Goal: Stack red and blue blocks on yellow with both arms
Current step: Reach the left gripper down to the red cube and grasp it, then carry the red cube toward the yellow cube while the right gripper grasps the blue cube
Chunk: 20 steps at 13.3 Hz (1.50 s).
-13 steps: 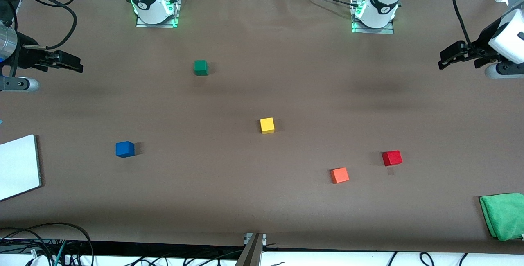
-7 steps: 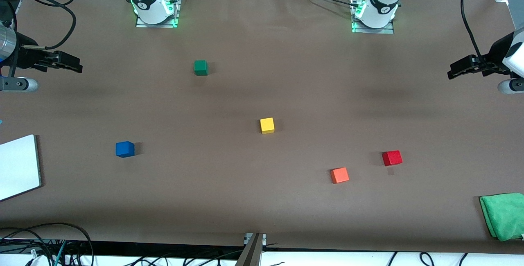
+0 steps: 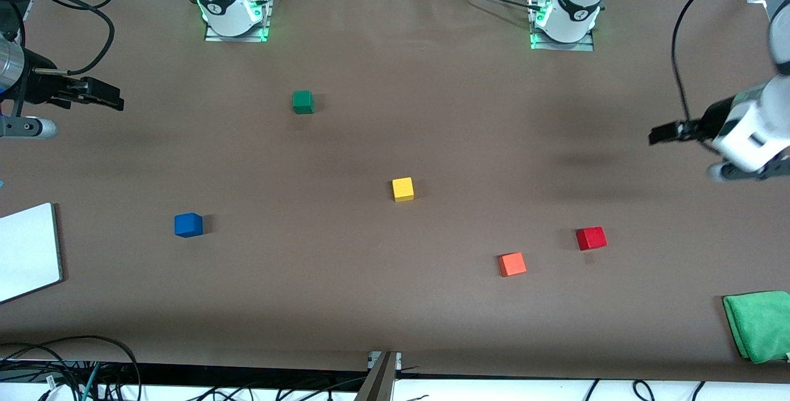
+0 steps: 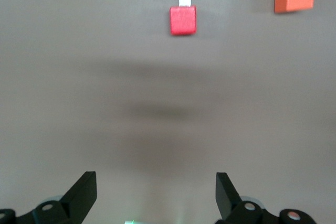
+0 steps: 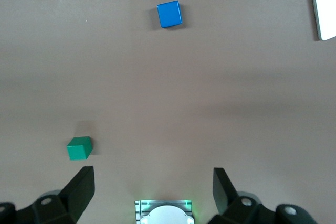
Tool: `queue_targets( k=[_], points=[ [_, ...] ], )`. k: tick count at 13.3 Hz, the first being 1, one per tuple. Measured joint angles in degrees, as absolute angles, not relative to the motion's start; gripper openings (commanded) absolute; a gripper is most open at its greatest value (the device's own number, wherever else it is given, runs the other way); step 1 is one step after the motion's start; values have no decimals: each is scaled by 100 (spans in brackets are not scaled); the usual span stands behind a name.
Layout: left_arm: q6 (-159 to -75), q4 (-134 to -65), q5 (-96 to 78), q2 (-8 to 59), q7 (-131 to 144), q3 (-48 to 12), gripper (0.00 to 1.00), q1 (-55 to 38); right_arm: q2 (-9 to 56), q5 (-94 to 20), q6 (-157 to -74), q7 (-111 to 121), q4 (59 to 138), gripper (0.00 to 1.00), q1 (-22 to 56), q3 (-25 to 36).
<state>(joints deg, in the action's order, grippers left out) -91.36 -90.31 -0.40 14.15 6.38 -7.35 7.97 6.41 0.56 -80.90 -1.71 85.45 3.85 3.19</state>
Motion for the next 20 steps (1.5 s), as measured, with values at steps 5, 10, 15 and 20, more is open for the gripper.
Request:
queue_targets(
  k=[5,10,15,20],
  points=[
    [-11086,-9074,-40,3143,795,-745,100,735,655,56,-8097,-171,8542,100,385,319],
    [-12355,-9030,-40,4066,1282,-744,100,730,715,55,-8221,-170,8543,100,385,318],
    [-12831,-9013,-40,4302,1338,-743,100,711,928,55,-8536,-176,8550,100,385,317],
    [-12896,-8987,295,4368,1421,-734,0,473,1491,55,-8954,-181,8555,100,379,326]
  ],
)
